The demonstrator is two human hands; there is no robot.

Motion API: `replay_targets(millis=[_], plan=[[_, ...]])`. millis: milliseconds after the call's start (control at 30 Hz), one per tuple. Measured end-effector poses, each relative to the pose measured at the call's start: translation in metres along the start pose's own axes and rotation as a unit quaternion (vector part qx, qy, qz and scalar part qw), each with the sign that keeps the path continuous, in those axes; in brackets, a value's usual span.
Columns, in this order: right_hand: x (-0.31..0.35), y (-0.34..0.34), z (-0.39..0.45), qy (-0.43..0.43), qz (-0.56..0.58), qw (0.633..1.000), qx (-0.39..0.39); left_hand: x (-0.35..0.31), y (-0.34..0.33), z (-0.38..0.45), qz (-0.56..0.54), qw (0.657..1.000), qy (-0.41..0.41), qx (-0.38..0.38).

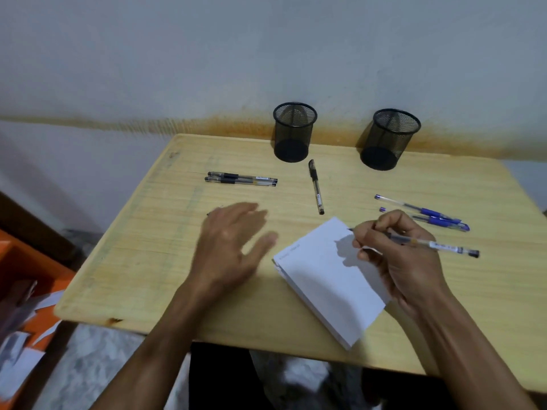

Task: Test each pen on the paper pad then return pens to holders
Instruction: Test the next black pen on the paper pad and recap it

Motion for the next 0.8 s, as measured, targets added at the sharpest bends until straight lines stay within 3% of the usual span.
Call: replay_targets(millis=[33,100,167,233,433,533,667,800], plan=[[0.002,0.006,-0.006,0.002,0.009,1.000,-0.002,0.006,0.009,0.001,0.024,0.998,0.033,-0.053],[0.007,0.014,-0.015,0.002,0.021,1.000,0.002,0.022,0.023,0.003,0.084,0.985,0.128,-0.080],[0.007,0.021,-0.019,0.003,0.009,1.000,-0.001,0.040,0.026,0.005,0.133,0.969,0.204,-0.037],[0.005,0.023,-0.020,-0.002,-0.016,1.000,0.005,0.046,0.025,0.006,0.151,0.963,0.223,-0.001],[-0.002,0.016,-0.027,-0.015,-0.064,0.998,0.002,0.029,0.025,0.003,0.148,0.973,0.173,-0.047],[-0.003,0.013,-0.032,-0.020,-0.052,0.998,0.000,0.010,0.026,0.000,0.046,0.983,0.164,-0.072],[0.011,0.009,-0.036,-0.002,-0.038,0.999,-0.014,-0.046,0.021,0.002,-0.173,0.966,0.170,-0.088],[0.034,0.005,-0.038,0.075,-0.114,0.991,0.002,-0.079,0.010,0.003,-0.211,0.975,0.062,-0.032]])
Point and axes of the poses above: each hand's wrist, its own z-axis towards the middle knuckle, its own y-axis out of the back of the hand, x = y × z, the point moved 5 cm from there along z, towards the middle knuckle, and after that the axes turned 7 degrees about -z, right-handed, at the moved point
